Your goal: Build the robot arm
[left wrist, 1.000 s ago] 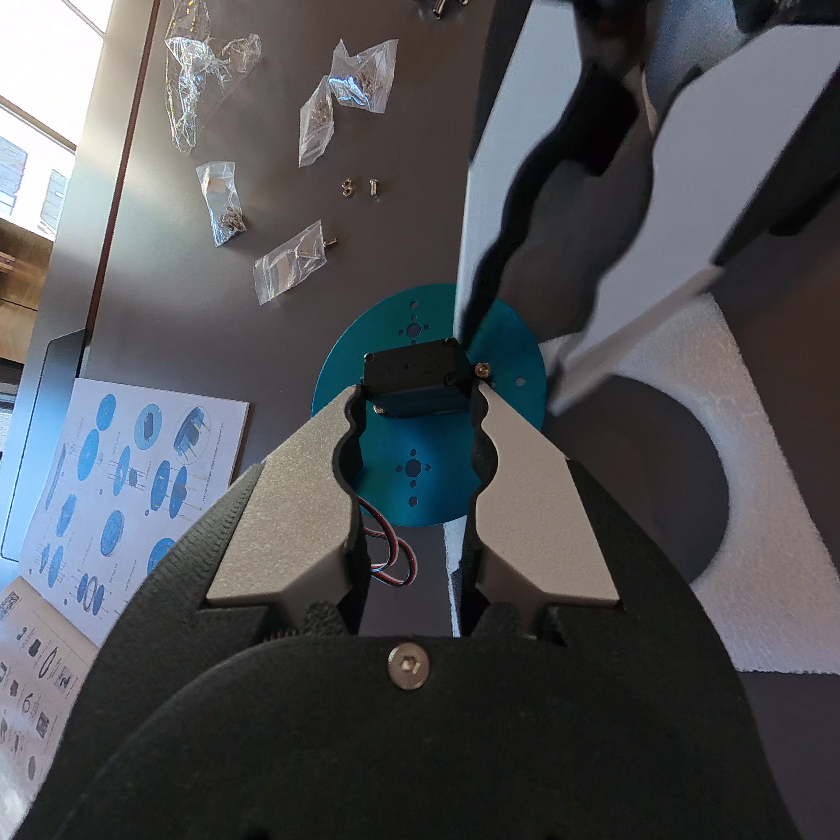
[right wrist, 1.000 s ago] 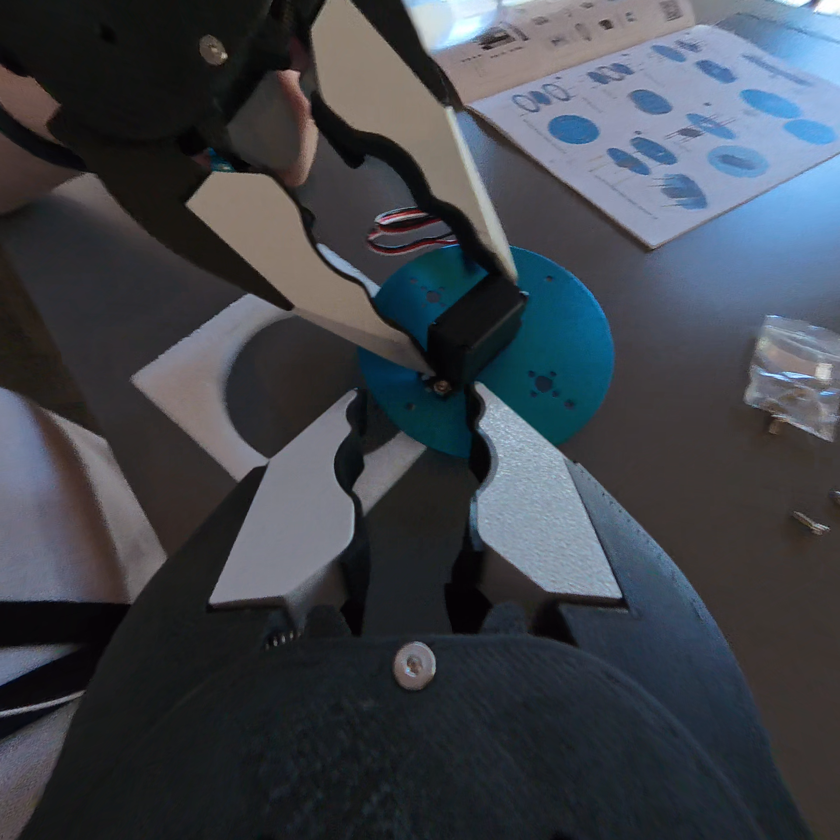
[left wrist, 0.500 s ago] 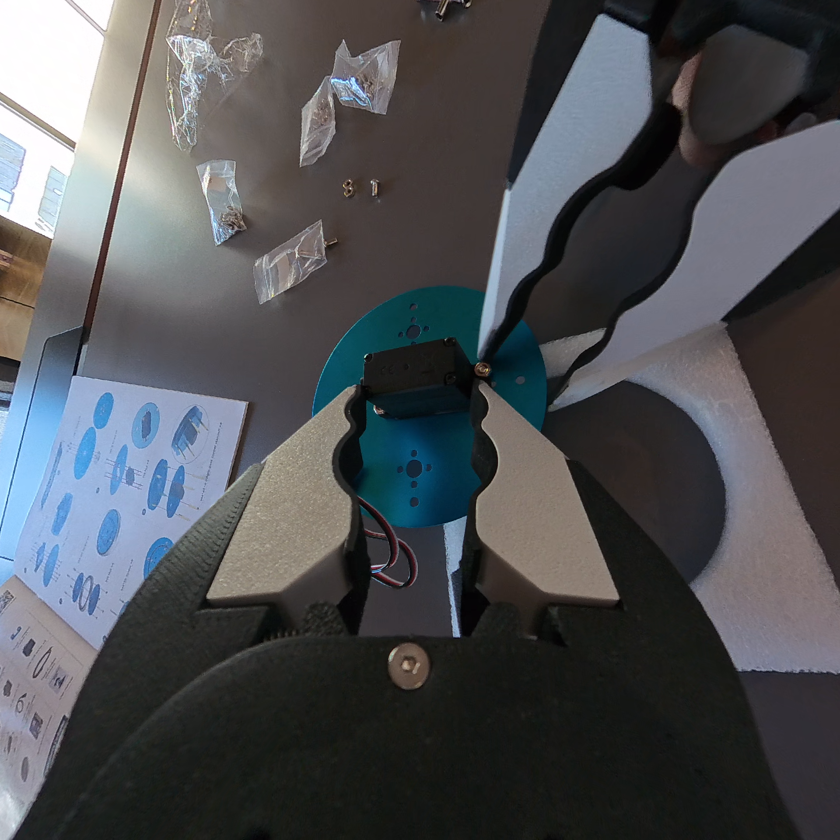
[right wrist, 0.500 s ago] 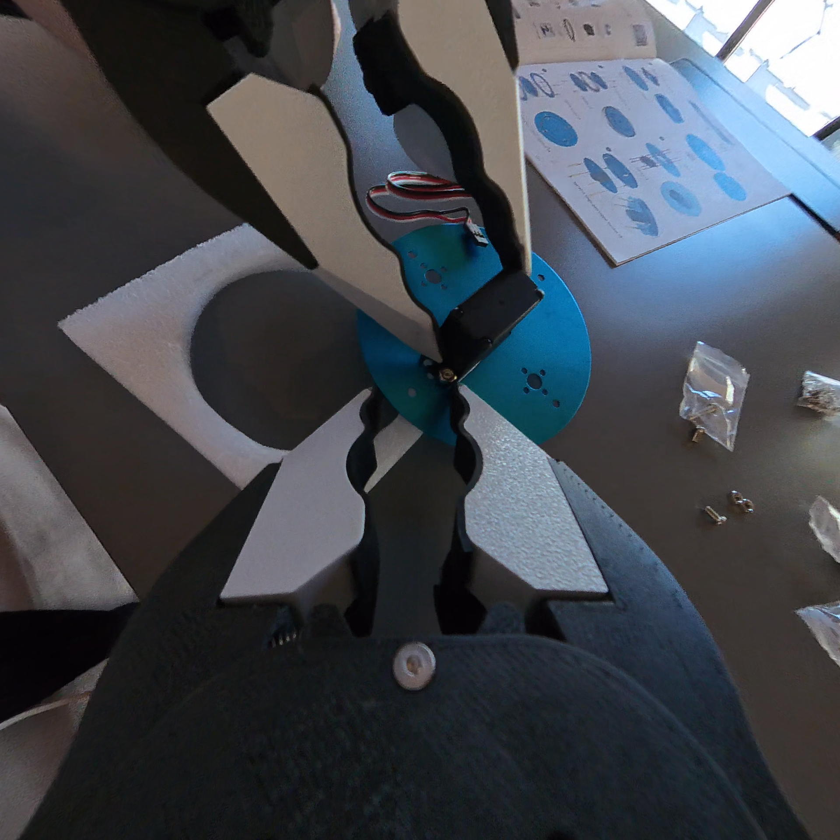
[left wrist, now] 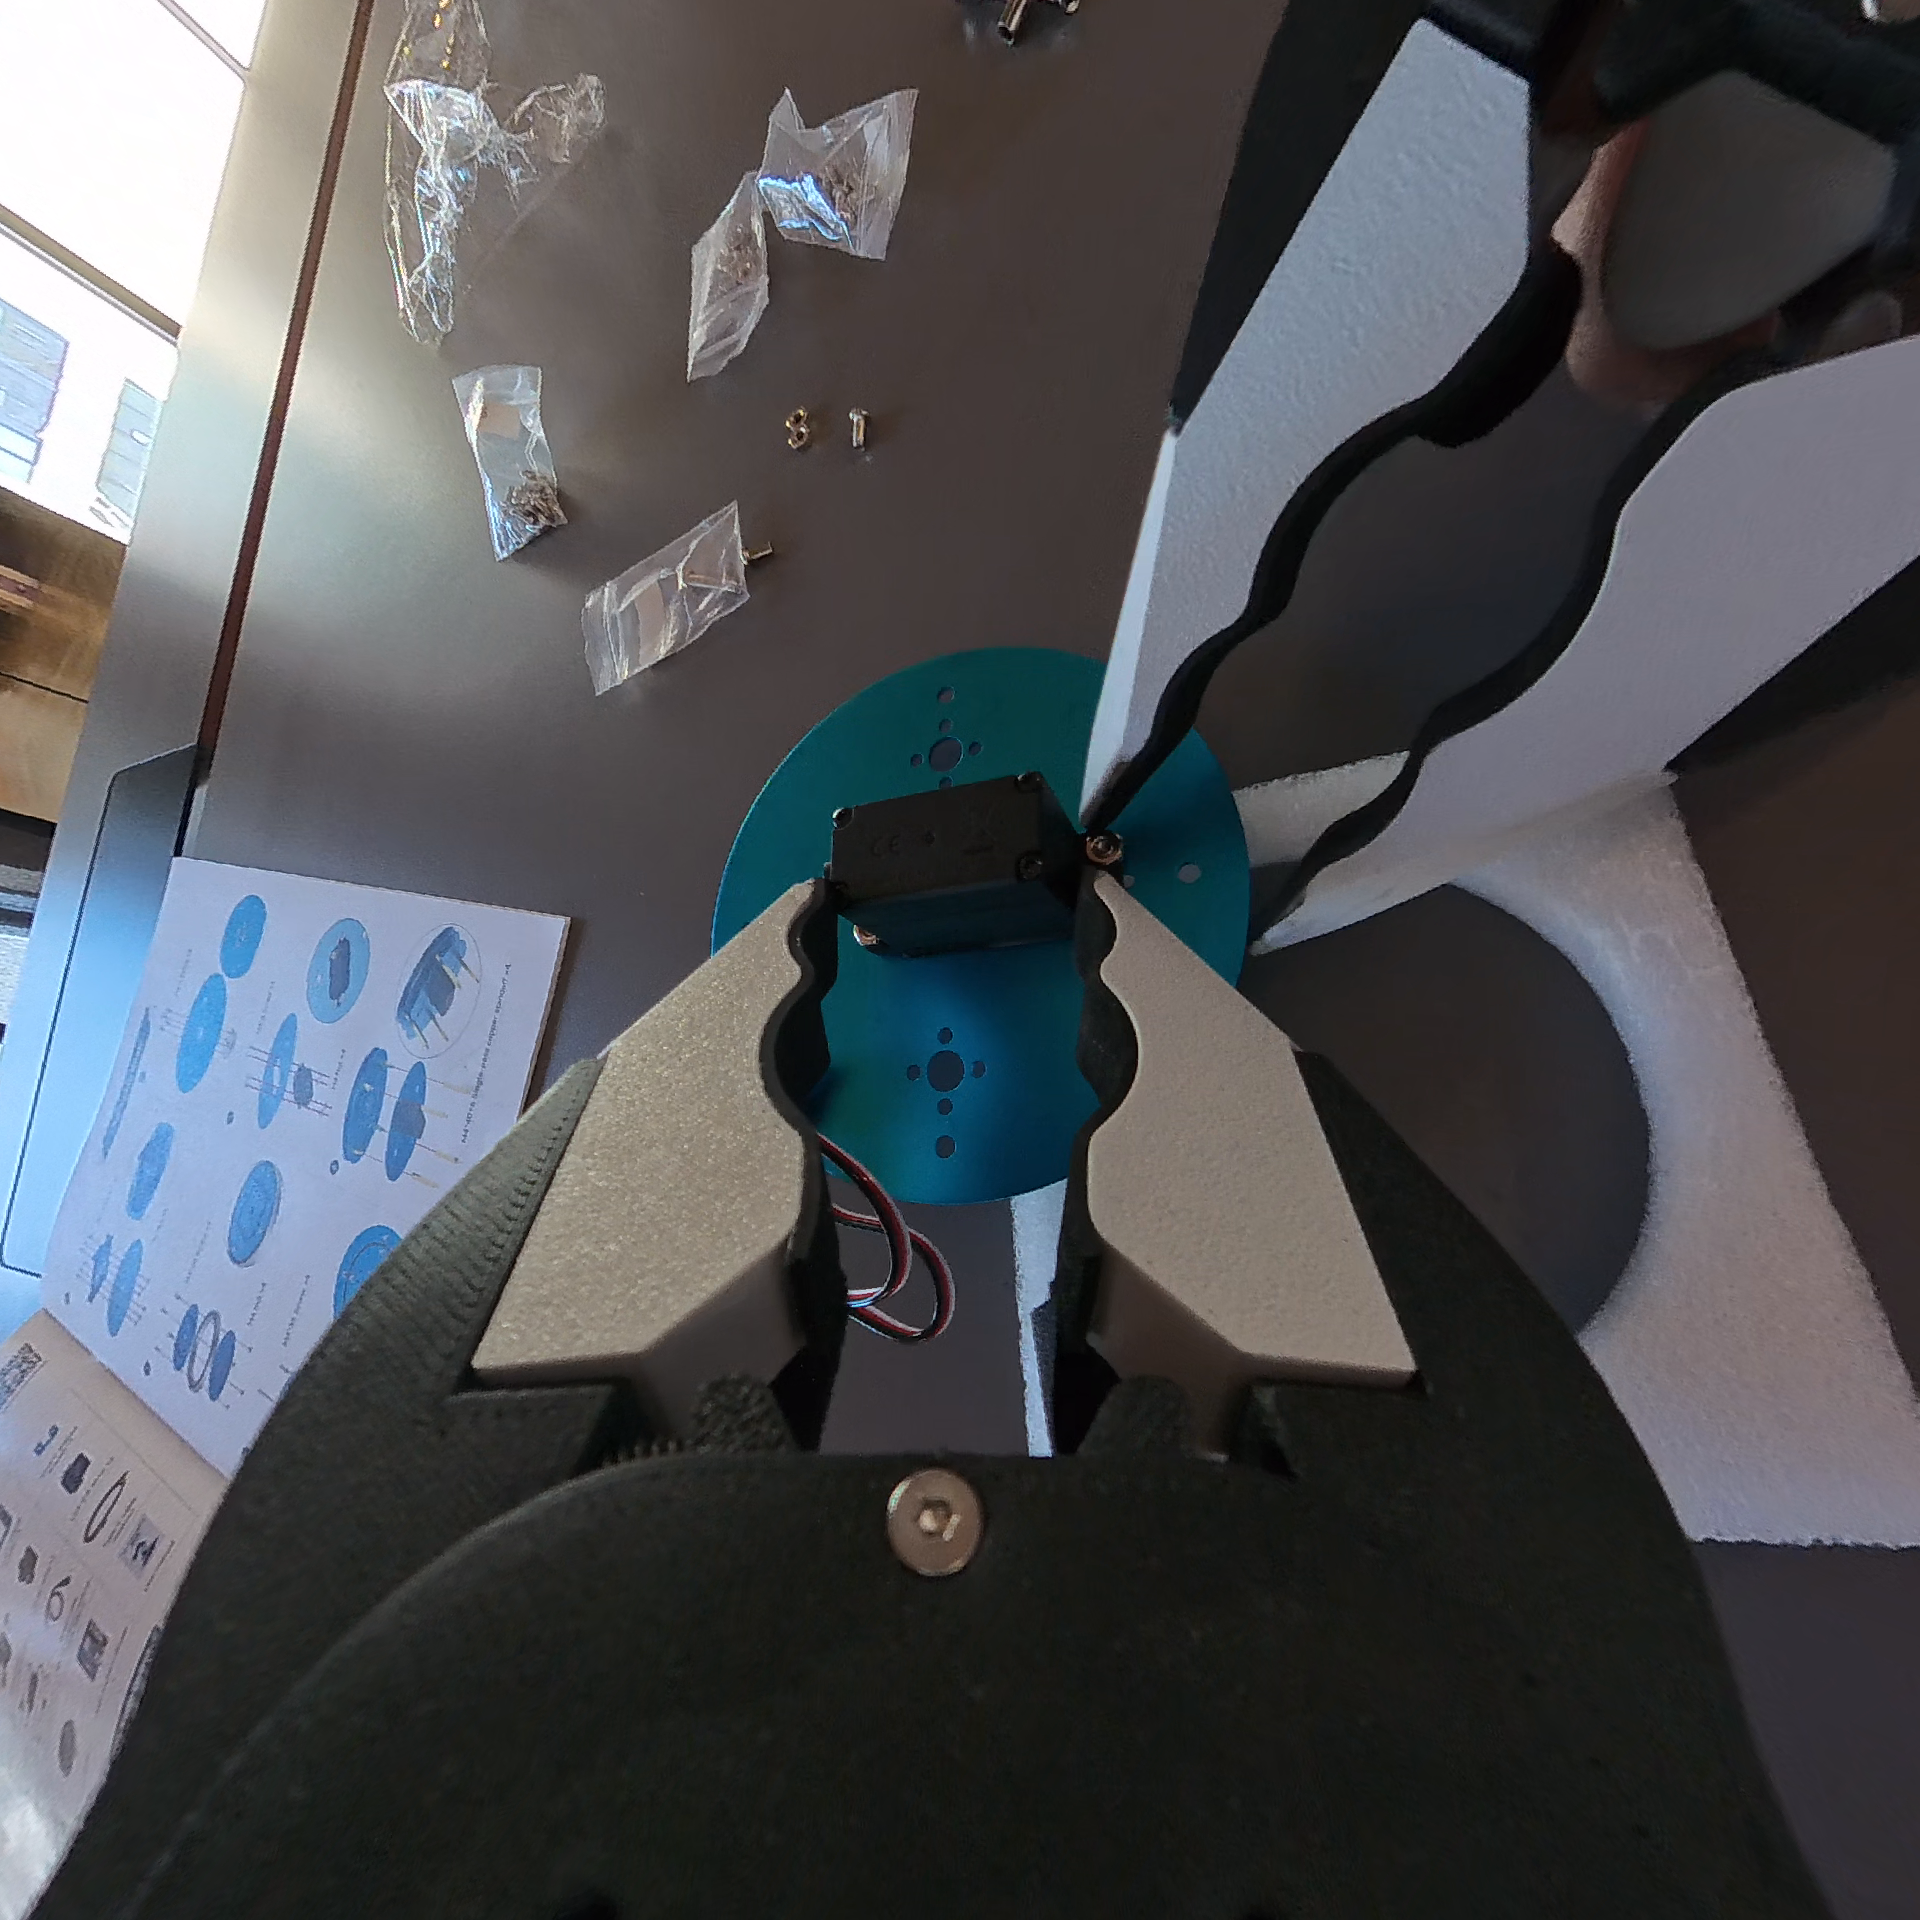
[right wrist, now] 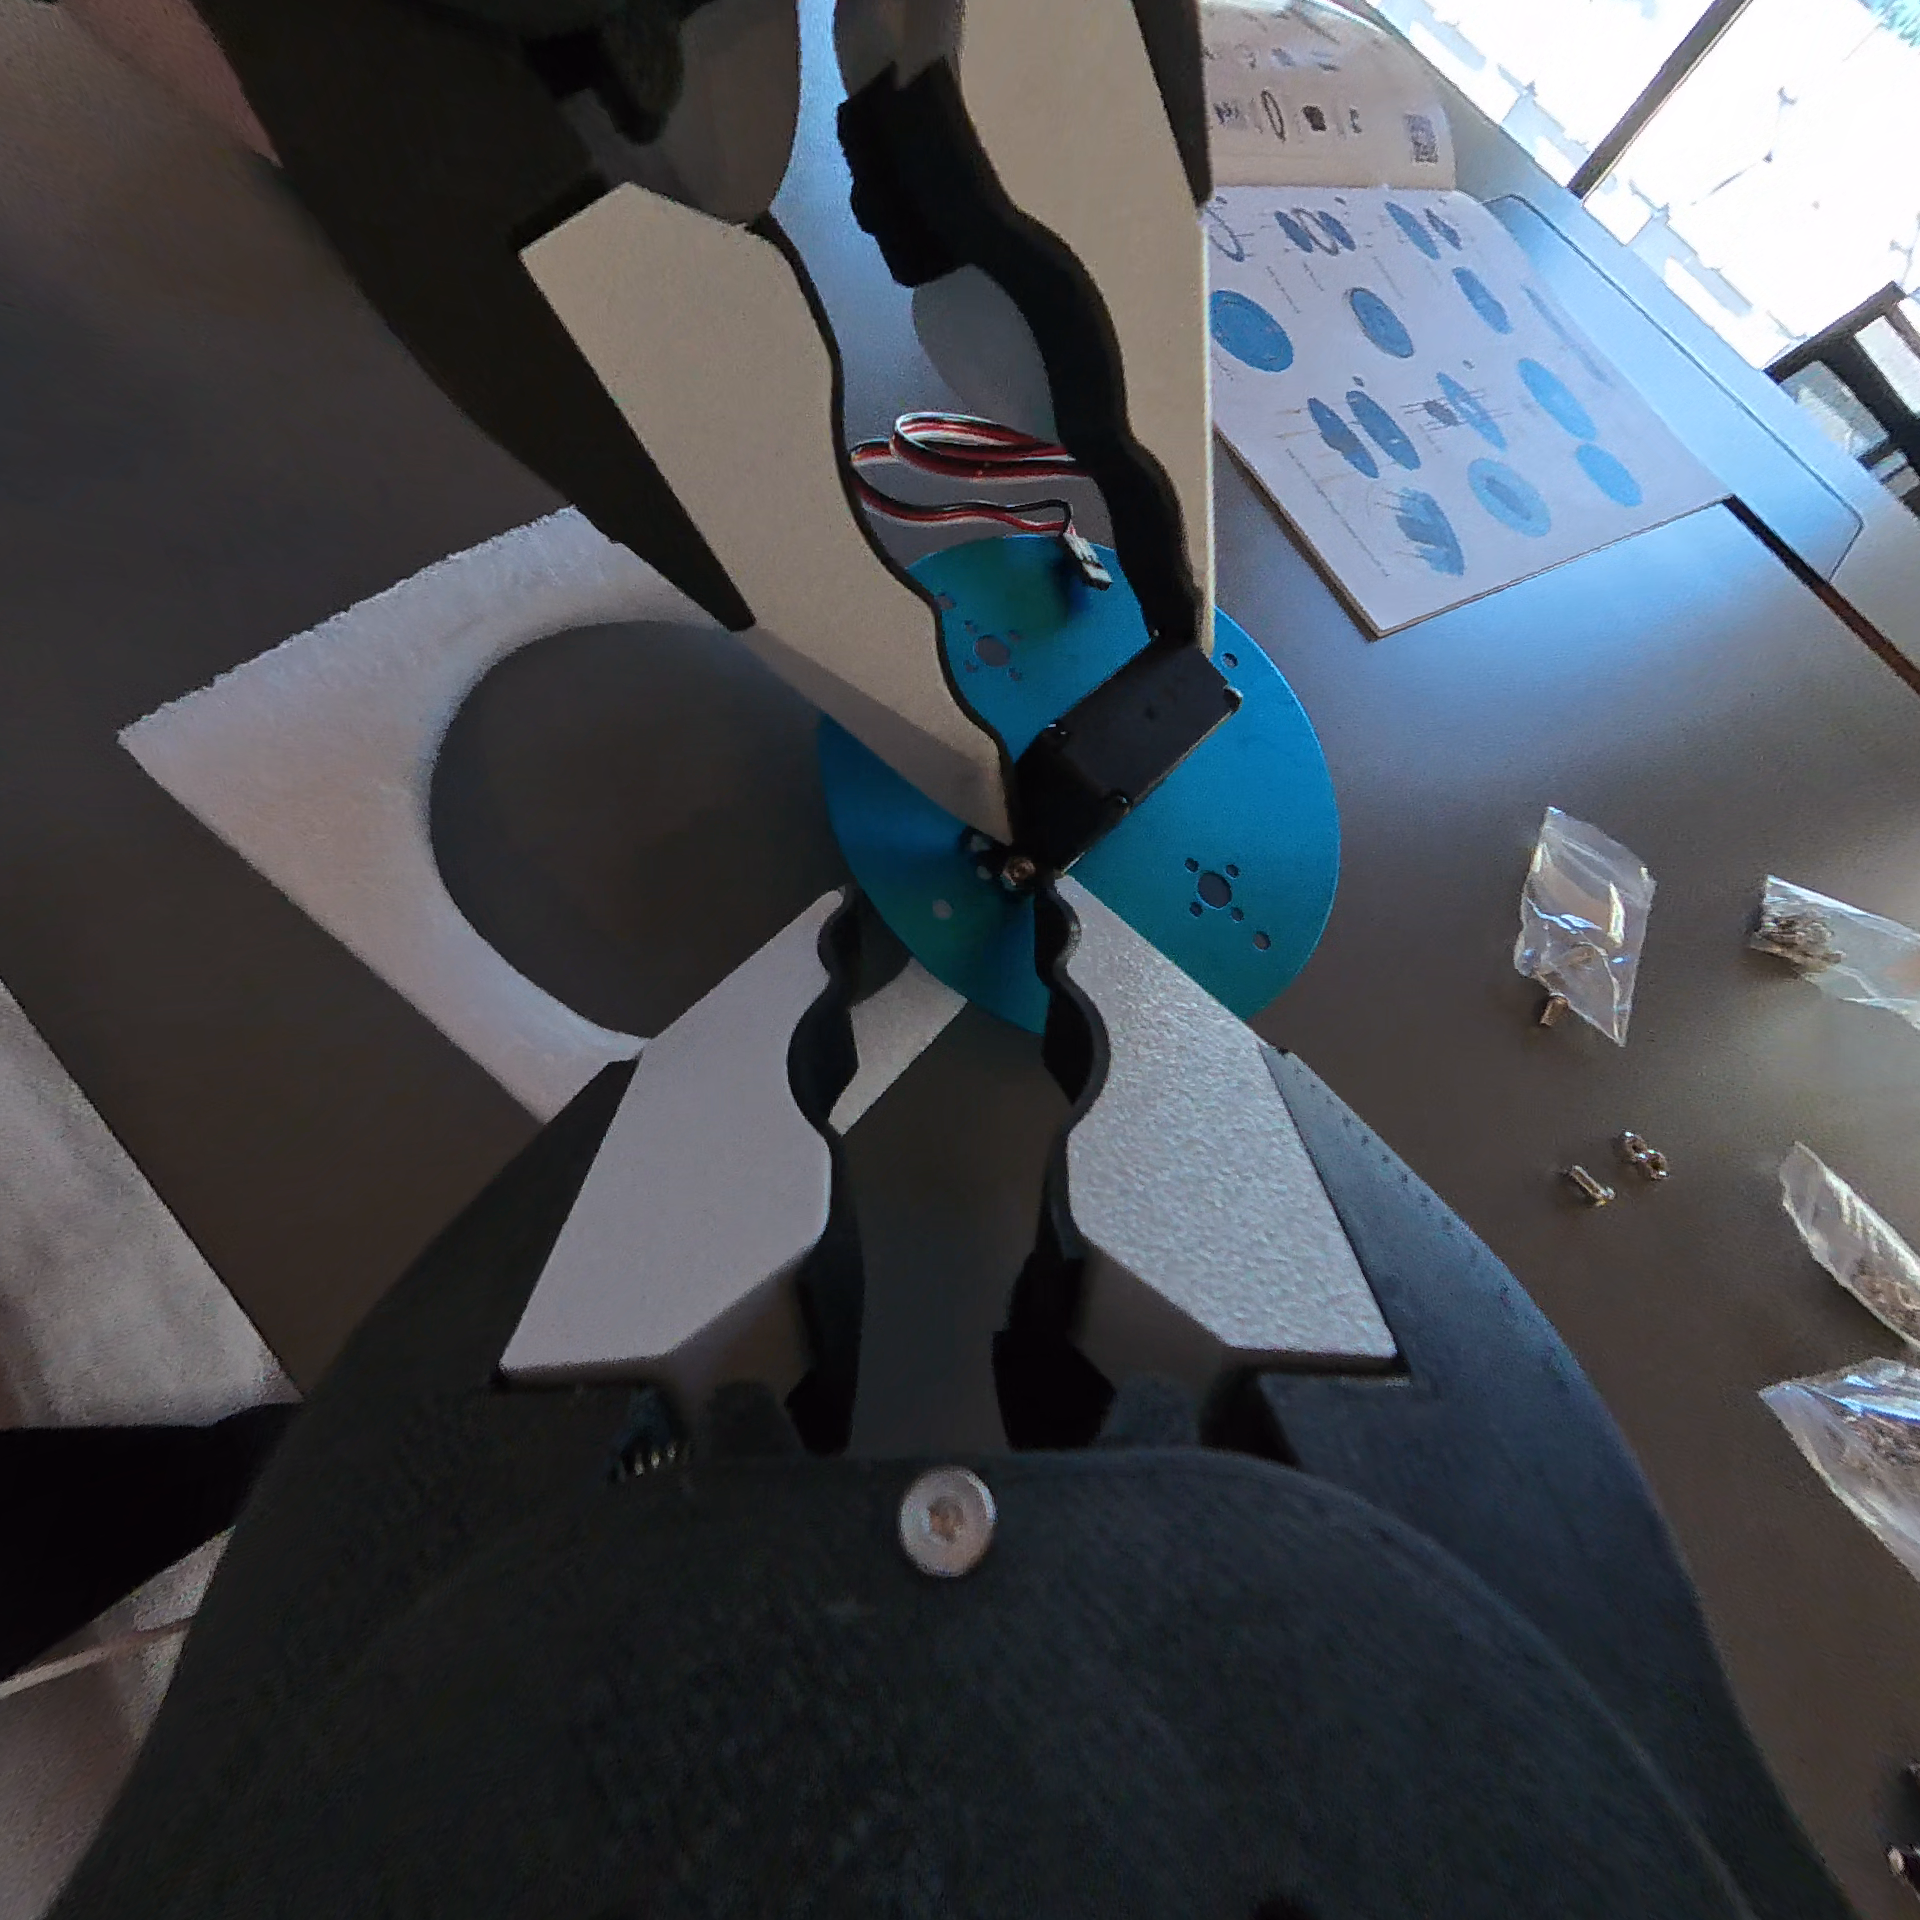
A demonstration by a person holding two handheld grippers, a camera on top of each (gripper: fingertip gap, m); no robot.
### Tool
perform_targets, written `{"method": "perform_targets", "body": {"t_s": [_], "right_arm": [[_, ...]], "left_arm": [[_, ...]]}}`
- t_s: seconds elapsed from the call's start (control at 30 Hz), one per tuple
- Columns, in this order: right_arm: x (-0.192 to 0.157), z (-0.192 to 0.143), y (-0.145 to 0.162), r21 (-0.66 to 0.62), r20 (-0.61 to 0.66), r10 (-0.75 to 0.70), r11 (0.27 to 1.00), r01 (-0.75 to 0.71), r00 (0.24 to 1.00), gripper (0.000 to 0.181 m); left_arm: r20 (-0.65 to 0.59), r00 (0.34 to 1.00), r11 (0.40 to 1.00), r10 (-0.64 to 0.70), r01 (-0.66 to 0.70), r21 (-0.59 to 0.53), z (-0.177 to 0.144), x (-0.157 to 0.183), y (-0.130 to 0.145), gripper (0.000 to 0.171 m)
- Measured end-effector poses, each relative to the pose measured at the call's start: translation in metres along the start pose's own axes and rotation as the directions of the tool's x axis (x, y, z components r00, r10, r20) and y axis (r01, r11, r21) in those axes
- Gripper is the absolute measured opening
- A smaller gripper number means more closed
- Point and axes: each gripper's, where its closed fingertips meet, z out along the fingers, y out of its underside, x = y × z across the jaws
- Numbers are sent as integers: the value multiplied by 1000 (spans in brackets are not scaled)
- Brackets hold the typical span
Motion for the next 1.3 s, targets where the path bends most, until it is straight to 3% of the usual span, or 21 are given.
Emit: {"method": "perform_targets", "body": {"t_s": [0.13, 0.17, 0.23, 0.33, 0.37, 0.47, 0.6, 0.73, 0.87, 0.97, 1.13, 1.17, 1.3], "right_arm": [[0, -3, 2, -5, 7, 42, 999, -42, 999, 25], [-5, -4, 2, -3, 33, 48, 999, -47, 998, 14], [-4, -5, 2, -6, 16, 50, 999, -50, 999, 15], [10, -3, 3, -6, -43, 74, 997, -75, 996, 49], [10, -1, 3, -6, -30, 81, 997, -81, 996, 51], [0, 1, 2, -17, 42, 81, 997, -80, 996, 33], [0, 0, 3, -18, 0, 39, 999, -39, 999, 30], [-4, -4, 3, -15, 5, 60, 998, -60, 998, 15], [10, -1, 5, -26, -22, 151, 988, -152, 988, 51], [0, 1, 2, -23, 53, 135, 991, -134, 989, 34], [0, -1, 3, -24, -34, 37, 999, -38, 999, 26], [-6, -3, 1, -10, -5, 33, 999, -33, 999, 11], [-4, -4, 3, -18, -12, 64, 998, -64, 998, 12]], "left_arm": [[1, 1000, 1000, -8, 8, 2, 0, 0, 0, 46], [0, 1000, 1000, -15, 15, 4, 1, -1, 0, 46], [-3, 1000, 1000, -20, 20, 8, 1, -1, -1, 46], [0, 1000, 1000, -9, 9, 6, 0, 0, 0, 46], [2, 1000, 1000, -6, 6, 4, 0, 0, 0, 46], [3, 1000, 1000, -4, 4, 3, 0, 0, 0, 46], [4, 1000, 1000, -6, 6, 3, 0, 0, 0, 46], [1, 1000, 1000, -23, 23, 11, 1, -1, -1, 46], [4, 1000, 1000, -8, 8, 7, 0, 0, 0, 46], [10, 1000, 1000, 1, -1, 5, 0, 0, 0, 46], [9, 1000, 1000, -11, 11, 4, 0, -1, 0, 46], [11, 1000, 1000, -14, 14, 5, 1, -1, 0, 46], [2, 999, 999, -34, 34, 12, 1, -2, 0, 46]]}}
